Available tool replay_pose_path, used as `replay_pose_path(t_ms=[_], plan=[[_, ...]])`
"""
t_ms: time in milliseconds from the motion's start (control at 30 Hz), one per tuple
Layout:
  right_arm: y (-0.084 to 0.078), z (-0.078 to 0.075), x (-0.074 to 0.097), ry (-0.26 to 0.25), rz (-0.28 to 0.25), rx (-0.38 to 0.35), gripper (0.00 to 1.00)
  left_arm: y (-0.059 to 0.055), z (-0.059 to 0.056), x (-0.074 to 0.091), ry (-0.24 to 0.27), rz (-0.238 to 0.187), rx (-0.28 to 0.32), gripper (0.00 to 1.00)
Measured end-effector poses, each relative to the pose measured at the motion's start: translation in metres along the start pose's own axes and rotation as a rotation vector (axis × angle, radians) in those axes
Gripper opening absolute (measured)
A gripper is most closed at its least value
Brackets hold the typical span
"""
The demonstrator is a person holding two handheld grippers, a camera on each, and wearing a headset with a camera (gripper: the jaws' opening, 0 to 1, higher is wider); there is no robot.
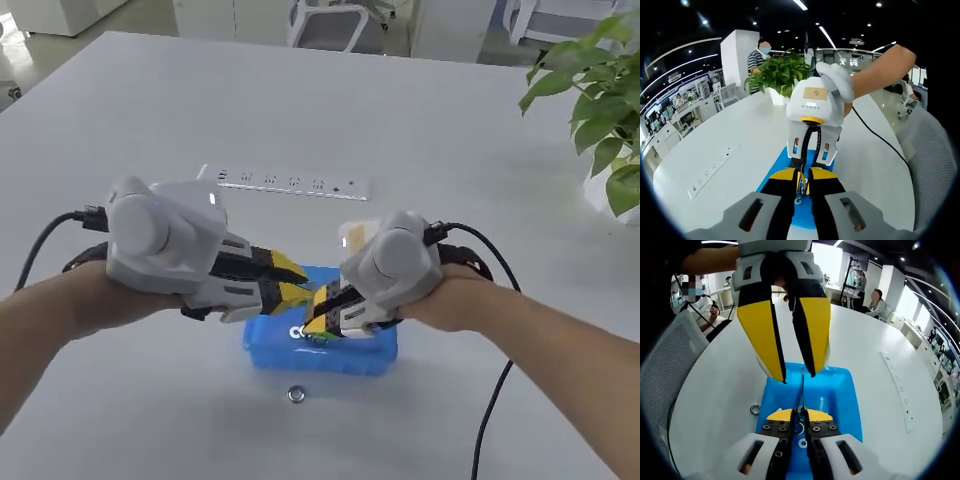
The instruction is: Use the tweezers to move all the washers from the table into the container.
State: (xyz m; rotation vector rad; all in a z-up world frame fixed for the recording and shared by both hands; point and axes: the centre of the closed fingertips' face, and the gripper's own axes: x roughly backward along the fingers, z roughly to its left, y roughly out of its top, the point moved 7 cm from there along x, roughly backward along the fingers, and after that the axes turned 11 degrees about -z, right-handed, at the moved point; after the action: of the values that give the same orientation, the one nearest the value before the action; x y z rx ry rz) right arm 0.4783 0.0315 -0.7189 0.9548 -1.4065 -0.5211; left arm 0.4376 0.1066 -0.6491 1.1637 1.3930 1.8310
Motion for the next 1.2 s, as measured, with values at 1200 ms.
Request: replay_pose_path(t_ms=[1200], plan=[[0.0055, 0.0006, 0.0048, -0.006, 0.026, 0.023, 0.12, -0.0009, 0.0030, -0.0051, -0.041, 0.031, -0.041, 0.04]])
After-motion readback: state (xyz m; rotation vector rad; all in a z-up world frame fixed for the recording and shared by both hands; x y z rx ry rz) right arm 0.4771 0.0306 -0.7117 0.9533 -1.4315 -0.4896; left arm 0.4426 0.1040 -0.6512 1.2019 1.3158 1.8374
